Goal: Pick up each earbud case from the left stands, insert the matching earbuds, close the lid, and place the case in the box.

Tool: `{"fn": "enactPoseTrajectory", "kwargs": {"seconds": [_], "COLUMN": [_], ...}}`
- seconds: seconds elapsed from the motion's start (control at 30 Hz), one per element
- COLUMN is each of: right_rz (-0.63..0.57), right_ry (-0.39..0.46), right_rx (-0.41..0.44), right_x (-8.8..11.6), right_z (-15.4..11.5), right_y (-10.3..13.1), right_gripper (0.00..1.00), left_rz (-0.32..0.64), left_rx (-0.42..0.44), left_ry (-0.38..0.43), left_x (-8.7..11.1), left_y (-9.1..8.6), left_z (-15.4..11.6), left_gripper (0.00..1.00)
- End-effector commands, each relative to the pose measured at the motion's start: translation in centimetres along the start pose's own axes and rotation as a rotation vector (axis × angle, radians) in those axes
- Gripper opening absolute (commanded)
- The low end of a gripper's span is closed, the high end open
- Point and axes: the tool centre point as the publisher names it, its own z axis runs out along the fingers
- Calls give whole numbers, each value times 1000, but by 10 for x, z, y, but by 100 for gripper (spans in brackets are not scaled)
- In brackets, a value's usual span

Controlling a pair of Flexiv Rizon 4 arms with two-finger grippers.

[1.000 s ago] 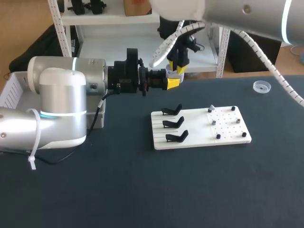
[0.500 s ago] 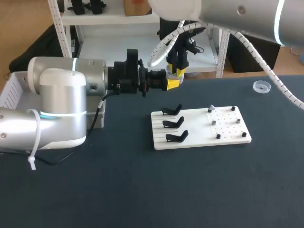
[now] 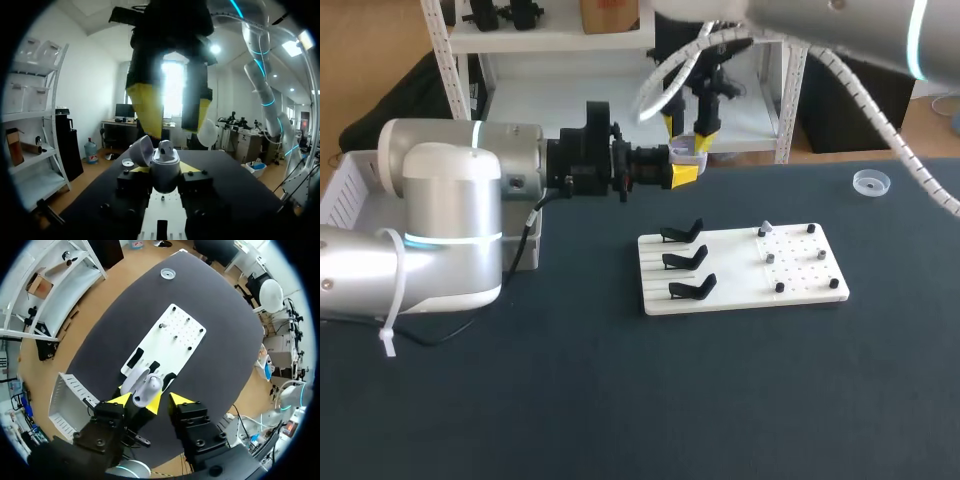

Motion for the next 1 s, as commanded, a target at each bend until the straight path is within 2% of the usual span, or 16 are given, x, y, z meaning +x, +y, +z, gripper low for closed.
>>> {"fn": "enactPoseTrajectory", "kwargs": {"seconds": [0.03, 0.07, 0.1, 0.13, 0.17, 0.2, 0.23, 0.27, 0.33, 0.37, 0.43, 0.53, 0.57, 0.67, 1.0], "right_rz": [-129, -175, -250, -266, -339, -395, -426, -468, -518, -581, -609, -673, -709, -706, -706], "right_ry": [-28, -17, 7, -2, 12, 35, 42, 51, 54, 68, 63, 46, 48, -8, -8], "right_rx": [-186, -228, -276, -282, -325, -367, -383, -405, -431, -460, -457, -446, -460, -397, -397], "right_x": [3, 0, -2, -5, -8, -9, -14, -15, -19, -21, -24, -28, -27, -33, -33], "right_z": [-4, -2, -1, 2, 4, 4, 4, 3, 1, 0, 0, 4, 5, 16, 16], "right_y": [-37, -41, -46, -50, -53, -58, -62, -64, -71, -75, -80, -86, -89, -90, -90], "right_gripper": [49, 74, 74, 73, 69, 55, 54, 57, 86, 78, 73, 87, 100, 100, 100], "left_rz": [1, 1, 1, 1, 1, 1, 1, 1, 1, 1, 1, 1, 1, 1, 1], "left_rx": [-1, -1, -1, -1, -1, -1, -1, -1, -1, -1, -1, -1, -1, -1, -1], "left_ry": [-2, -2, -2, -2, -2, -2, -2, -2, -2, -2, -2, -2, -2, -2, -2], "left_x": [0, 0, 0, 0, 0, 0, 0, 0, 0, 0, 0, 0, 0, 0, 0], "left_y": [0, 0, 0, 0, 0, 0, 0, 0, 0, 0, 0, 0, 0, 0, 0], "left_z": [0, 0, 0, 0, 0, 0, 0, 0, 0, 0, 0, 0, 0, 0, 0], "left_gripper": [0, 0, 0, 0, 0, 0, 0, 0, 0, 0, 0, 0, 0, 0, 0]}}
